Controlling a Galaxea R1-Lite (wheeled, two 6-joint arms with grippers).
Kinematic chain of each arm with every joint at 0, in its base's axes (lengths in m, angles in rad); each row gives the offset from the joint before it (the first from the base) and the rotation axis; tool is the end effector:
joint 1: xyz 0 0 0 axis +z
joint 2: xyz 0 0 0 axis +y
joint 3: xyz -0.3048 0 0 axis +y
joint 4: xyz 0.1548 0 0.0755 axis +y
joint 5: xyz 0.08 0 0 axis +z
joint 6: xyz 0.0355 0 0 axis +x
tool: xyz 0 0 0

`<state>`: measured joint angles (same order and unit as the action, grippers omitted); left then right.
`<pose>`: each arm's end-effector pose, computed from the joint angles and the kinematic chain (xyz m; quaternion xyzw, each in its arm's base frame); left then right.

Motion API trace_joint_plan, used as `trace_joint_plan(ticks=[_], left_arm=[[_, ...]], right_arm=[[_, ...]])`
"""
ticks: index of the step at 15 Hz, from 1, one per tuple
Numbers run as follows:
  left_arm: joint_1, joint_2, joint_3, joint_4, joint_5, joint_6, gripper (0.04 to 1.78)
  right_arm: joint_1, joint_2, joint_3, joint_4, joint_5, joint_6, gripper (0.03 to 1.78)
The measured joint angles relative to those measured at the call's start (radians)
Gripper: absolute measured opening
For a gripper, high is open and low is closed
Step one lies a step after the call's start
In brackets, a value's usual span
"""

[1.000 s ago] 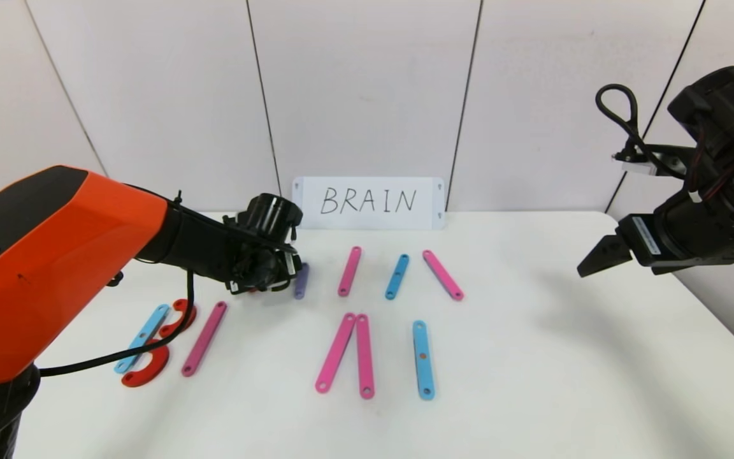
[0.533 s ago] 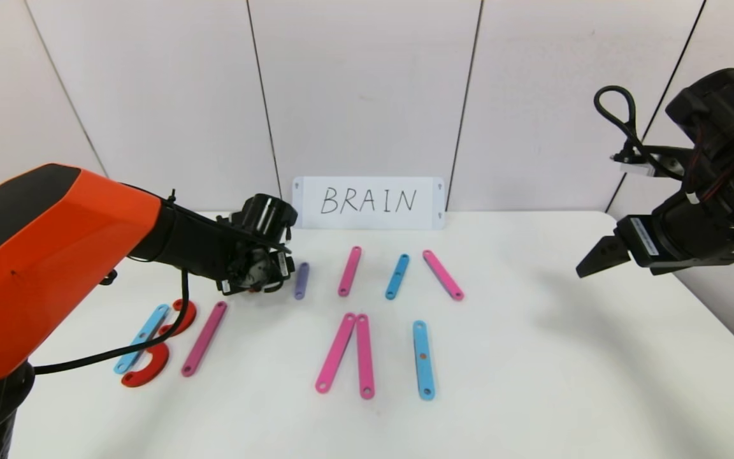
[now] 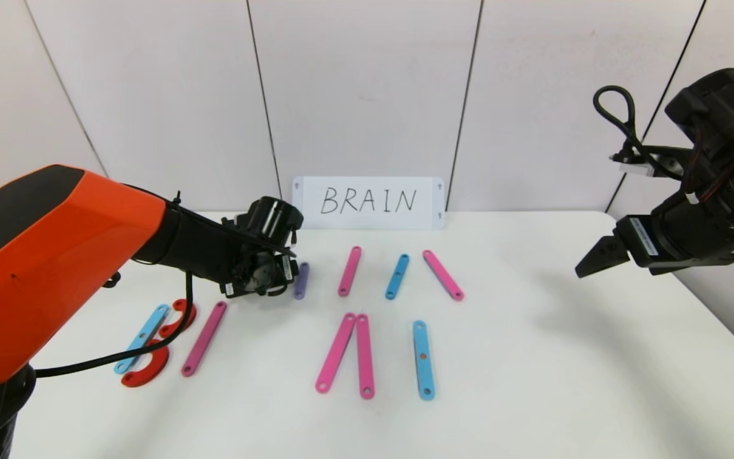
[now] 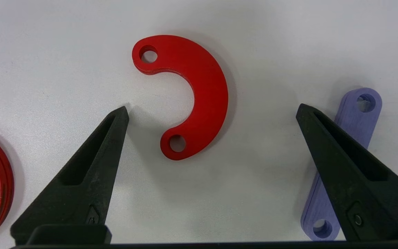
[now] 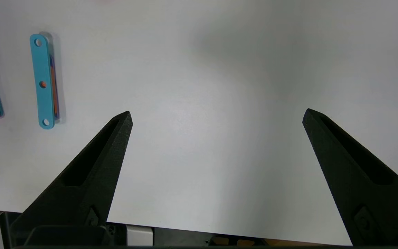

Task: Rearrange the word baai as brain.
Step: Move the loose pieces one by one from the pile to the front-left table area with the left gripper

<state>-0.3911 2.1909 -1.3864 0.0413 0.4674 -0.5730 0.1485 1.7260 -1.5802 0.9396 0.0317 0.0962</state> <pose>0.3879 -0.1426 0.1053 -0.0937 0.3481 0.1388 0.9224 0.2620 0.0403 0.2512 0.0109 0.5187 0.0522 0.8533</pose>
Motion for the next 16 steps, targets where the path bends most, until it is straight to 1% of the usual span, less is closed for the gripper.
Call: trace_joint_plan(ticks=[16], left_arm=[[0.003,-0.004,0.004,-0.001,-0.001,0.010,1.67]], right_arm=[[0.000,0.000,0.000,0.000,0.000,0.000,1.72]])
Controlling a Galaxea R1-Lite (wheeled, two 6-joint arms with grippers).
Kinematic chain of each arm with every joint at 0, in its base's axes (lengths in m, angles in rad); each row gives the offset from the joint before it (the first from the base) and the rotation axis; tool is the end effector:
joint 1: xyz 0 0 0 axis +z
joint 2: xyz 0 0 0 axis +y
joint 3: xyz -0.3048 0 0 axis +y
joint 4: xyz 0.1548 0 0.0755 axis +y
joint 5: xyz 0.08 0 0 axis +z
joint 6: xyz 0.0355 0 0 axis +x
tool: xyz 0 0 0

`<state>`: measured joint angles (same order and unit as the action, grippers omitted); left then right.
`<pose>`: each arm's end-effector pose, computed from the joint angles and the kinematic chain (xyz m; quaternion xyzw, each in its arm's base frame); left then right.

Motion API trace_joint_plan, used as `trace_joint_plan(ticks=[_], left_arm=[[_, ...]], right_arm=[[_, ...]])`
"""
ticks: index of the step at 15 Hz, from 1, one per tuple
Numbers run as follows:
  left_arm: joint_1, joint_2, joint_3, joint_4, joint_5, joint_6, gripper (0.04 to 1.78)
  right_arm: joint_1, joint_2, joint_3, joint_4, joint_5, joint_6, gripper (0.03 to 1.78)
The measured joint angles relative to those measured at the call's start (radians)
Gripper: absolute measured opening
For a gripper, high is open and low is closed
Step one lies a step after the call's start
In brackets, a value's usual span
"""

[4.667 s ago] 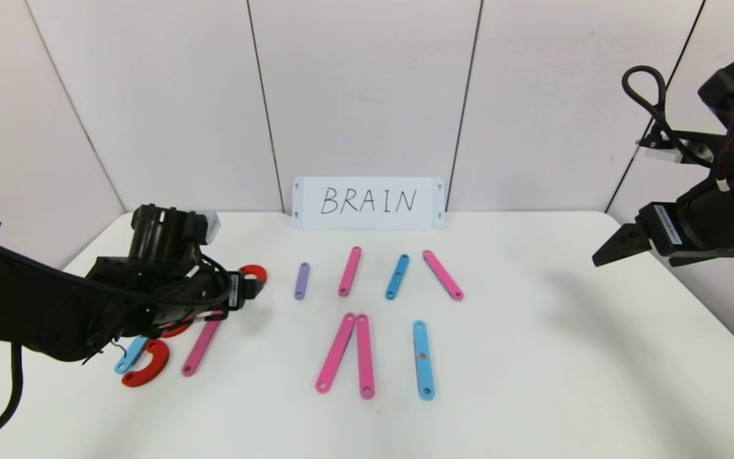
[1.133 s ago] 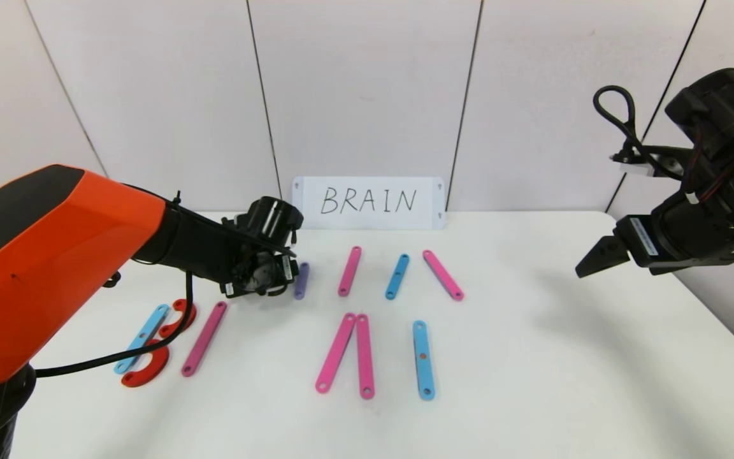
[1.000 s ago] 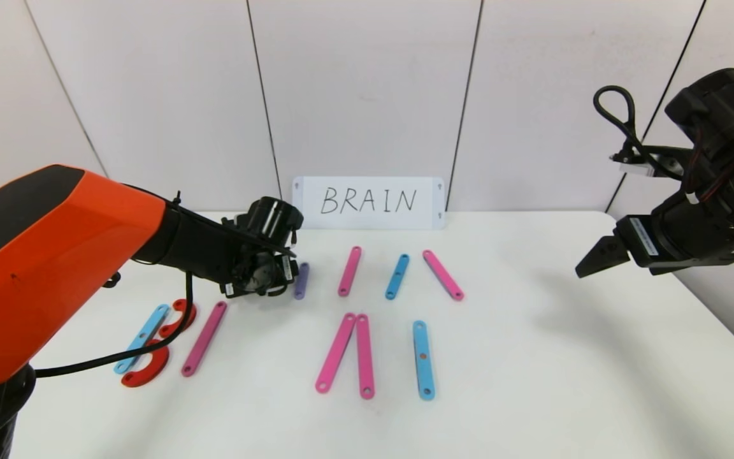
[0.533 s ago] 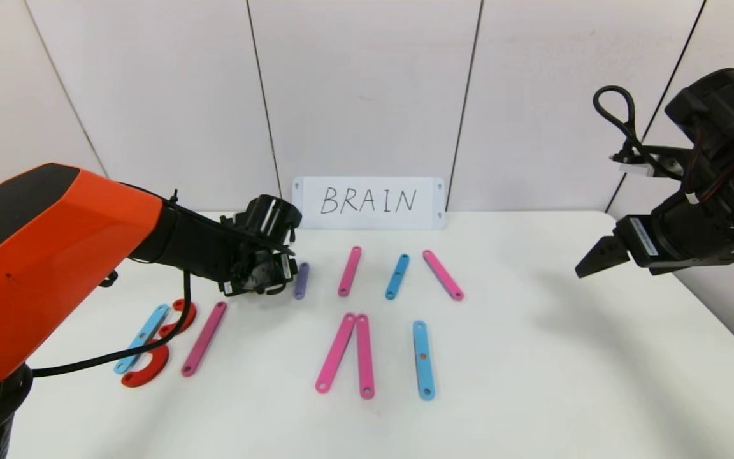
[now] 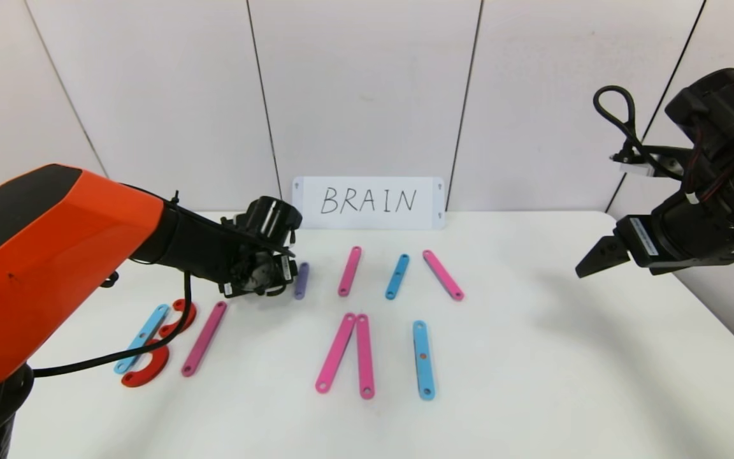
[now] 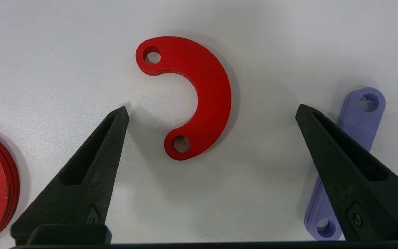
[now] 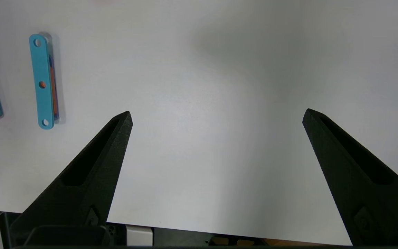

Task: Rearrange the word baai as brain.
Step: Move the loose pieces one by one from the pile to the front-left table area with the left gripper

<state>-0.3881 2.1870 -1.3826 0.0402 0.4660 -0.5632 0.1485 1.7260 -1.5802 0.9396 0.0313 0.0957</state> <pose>0.3875 -0.1412 0.1061 -0.0902 0.3485 0.1378 0.9227 0.2620 0.0403 0.2512 0.0106 0.5187 0.0521 0.8533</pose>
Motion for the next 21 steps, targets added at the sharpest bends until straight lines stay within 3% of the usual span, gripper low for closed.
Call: trace_joint_plan(ticks=[4,9,11,21], left_arm=[[0.000,0.000,0.000,-0.003,-0.001,0.005,1.36],[-0.003,0.000,0.000,-0.003,0.000,0.005,0.49],[-0.003,0.000,0.000,-0.004,0.000,0.005,0.30],[-0.043,-0.046,0.084,-0.010,0.001,0.059,0.29]], right_arm=[[0.000,0.000,0.000,0.000,0.000,0.000,1.72],[0.000,0.000,0.000,0.000,0.000,0.000,1.72],[0.000,0.000,0.000,0.000,-0.001,0.000,1.72],[0.000,0.000,0.000,-0.001,-0.007,0.000,1.72]])
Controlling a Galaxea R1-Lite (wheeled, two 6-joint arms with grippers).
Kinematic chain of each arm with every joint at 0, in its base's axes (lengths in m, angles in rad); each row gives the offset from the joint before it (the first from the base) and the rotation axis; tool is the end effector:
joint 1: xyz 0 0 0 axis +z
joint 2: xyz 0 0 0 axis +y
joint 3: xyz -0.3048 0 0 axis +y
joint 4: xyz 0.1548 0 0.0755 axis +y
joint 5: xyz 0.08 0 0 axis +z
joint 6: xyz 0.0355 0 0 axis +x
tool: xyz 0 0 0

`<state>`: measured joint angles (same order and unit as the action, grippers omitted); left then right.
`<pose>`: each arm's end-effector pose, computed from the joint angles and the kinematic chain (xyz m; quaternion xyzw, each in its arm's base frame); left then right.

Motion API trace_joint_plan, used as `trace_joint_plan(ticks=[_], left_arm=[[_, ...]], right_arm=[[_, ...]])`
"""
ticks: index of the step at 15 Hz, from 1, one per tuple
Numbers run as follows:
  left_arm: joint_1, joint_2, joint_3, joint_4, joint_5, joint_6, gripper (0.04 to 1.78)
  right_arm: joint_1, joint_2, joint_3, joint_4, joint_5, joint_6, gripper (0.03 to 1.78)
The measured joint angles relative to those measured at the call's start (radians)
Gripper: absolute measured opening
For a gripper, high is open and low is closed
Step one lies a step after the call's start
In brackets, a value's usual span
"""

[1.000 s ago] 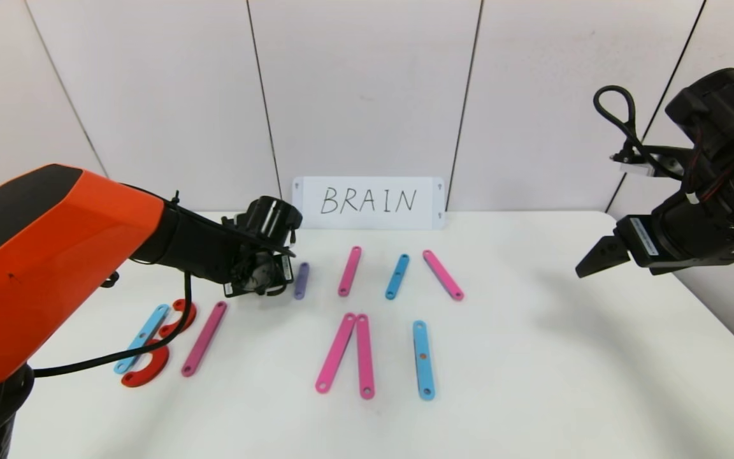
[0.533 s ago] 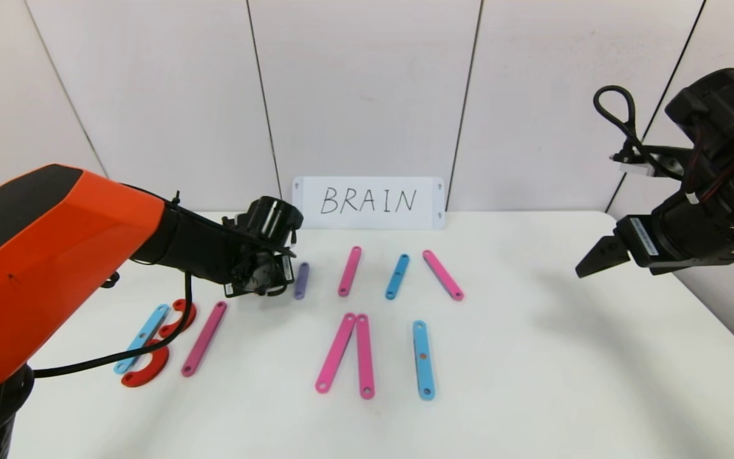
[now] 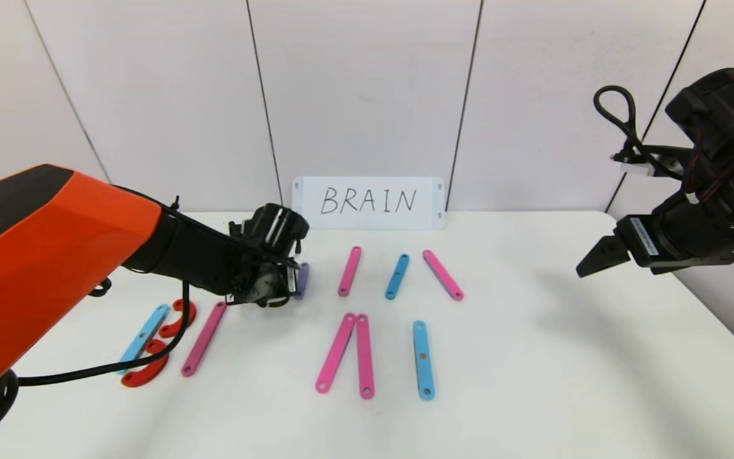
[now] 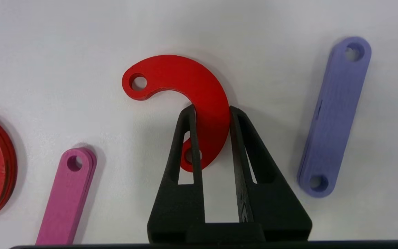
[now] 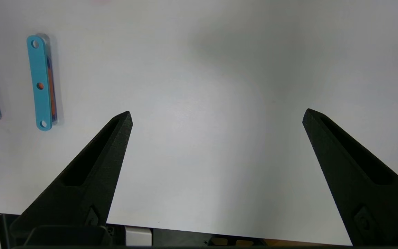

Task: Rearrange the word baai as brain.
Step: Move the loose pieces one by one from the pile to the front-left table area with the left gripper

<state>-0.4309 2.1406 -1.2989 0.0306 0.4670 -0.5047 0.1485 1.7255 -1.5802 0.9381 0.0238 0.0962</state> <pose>0.3662 -0.1508 0.1060 -0.0487 0.3645 0.1109 0.9233 0.2621 0.0401 0.2514 0.0090 0.5175 0.0489 0.8542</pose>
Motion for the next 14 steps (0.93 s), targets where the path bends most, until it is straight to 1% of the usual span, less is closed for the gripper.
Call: trace_joint_plan(ticks=[3,5,8,11,14], left_arm=[[-0.004,-0.063,0.088,-0.007,-0.018,0.100,0.29],[-0.005,-0.104,0.151,-0.037,-0.042,0.168,0.29],[-0.014,-0.148,0.250,-0.128,-0.063,0.248,0.29],[-0.019,-0.188,0.354,-0.190,-0.075,0.320,0.29],[-0.017,-0.235,0.460,-0.274,-0.119,0.427,0.29]], right_arm=[[-0.001,0.000,0.000,-0.003,0.000,0.000,1.72],[-0.001,0.000,0.000,-0.003,0.000,0.000,1.72],[-0.001,-0.002,0.000,-0.003,0.000,0.000,1.72],[-0.001,-0.005,0.001,-0.003,0.000,0.000,1.72],[0.000,-0.009,0.006,-0.004,0.000,0.000,1.72]])
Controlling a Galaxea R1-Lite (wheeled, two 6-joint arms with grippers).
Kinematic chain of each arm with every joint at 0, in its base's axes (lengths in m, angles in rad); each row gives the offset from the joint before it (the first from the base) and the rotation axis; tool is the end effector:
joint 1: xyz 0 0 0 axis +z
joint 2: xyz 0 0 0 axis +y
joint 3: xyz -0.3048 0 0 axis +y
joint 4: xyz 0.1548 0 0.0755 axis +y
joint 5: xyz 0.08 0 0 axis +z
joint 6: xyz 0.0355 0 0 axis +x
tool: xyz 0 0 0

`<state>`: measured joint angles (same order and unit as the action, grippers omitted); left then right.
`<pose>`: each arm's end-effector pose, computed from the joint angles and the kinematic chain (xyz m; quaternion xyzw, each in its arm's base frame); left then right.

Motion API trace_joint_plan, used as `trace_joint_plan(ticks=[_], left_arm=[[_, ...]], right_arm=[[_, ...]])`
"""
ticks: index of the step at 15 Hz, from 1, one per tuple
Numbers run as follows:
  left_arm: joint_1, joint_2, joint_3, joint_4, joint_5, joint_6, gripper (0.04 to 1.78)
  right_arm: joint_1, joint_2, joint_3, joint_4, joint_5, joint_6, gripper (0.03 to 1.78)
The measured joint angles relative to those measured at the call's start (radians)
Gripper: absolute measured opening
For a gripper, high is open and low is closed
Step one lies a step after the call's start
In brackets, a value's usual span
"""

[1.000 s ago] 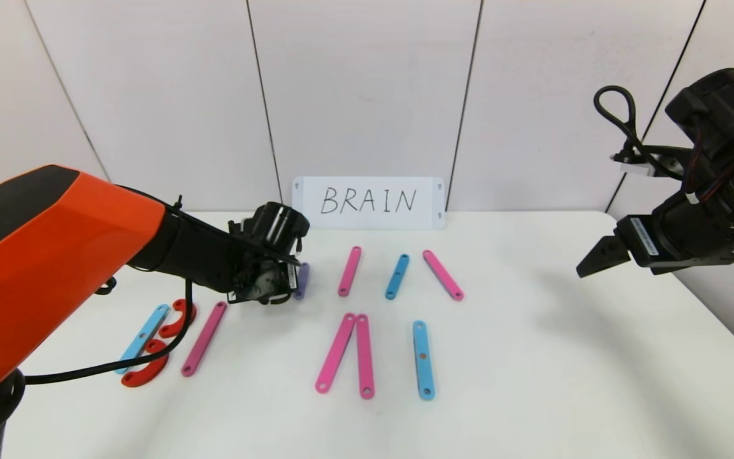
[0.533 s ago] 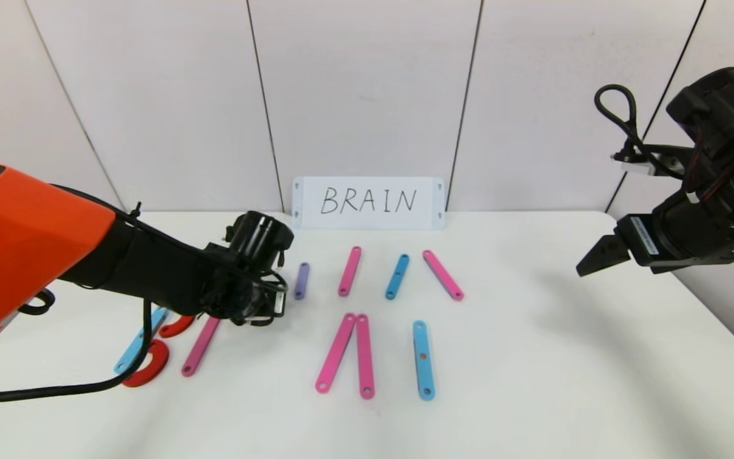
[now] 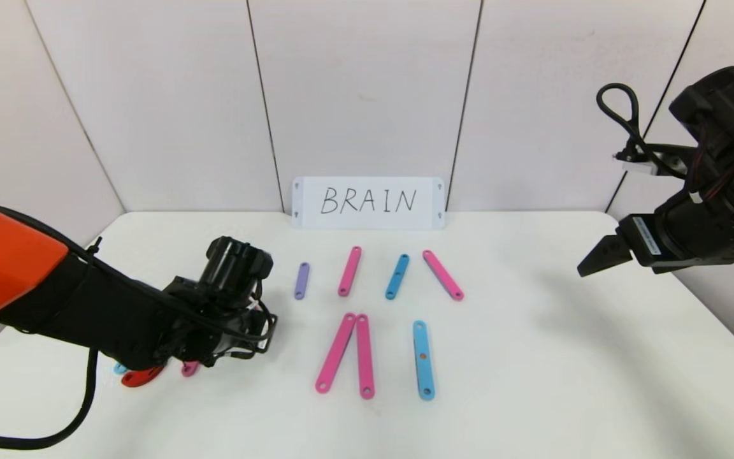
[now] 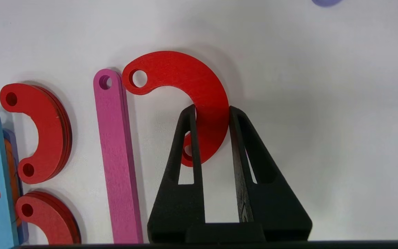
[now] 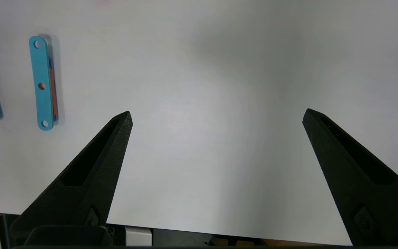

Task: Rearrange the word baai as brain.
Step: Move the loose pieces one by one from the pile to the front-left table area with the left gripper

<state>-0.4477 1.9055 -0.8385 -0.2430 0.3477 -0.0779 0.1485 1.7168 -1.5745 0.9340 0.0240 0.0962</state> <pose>0.2919 -0.1268 0.1056 0.1193 0.3707 -0.0314 0.9205 0.2601 0.0398 0.2527 0.0093 0.5145 0.0493 0.8560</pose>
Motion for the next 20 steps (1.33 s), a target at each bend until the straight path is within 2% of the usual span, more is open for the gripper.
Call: trace_joint_plan(ticks=[3,9,13,16,20], left_arm=[[0.013,-0.032,0.066,-0.066,-0.054,0.098,0.29],[0.047,-0.056,0.104,-0.075,-0.079,0.175,0.29],[0.059,-0.059,0.131,-0.127,-0.159,0.225,0.29],[0.062,-0.051,0.156,-0.188,-0.163,0.263,0.29],[0.080,-0.042,0.167,-0.195,-0.163,0.295,0.29]], right_arm=[[0.001,-0.001,0.000,0.000,0.000,0.000,1.72],[0.004,0.000,0.002,0.000,0.000,0.000,1.72],[0.013,-0.001,0.007,-0.001,-0.015,0.000,1.72],[0.016,-0.001,0.008,-0.002,-0.019,0.000,1.72],[0.017,-0.001,0.008,-0.002,-0.019,0.000,1.72]])
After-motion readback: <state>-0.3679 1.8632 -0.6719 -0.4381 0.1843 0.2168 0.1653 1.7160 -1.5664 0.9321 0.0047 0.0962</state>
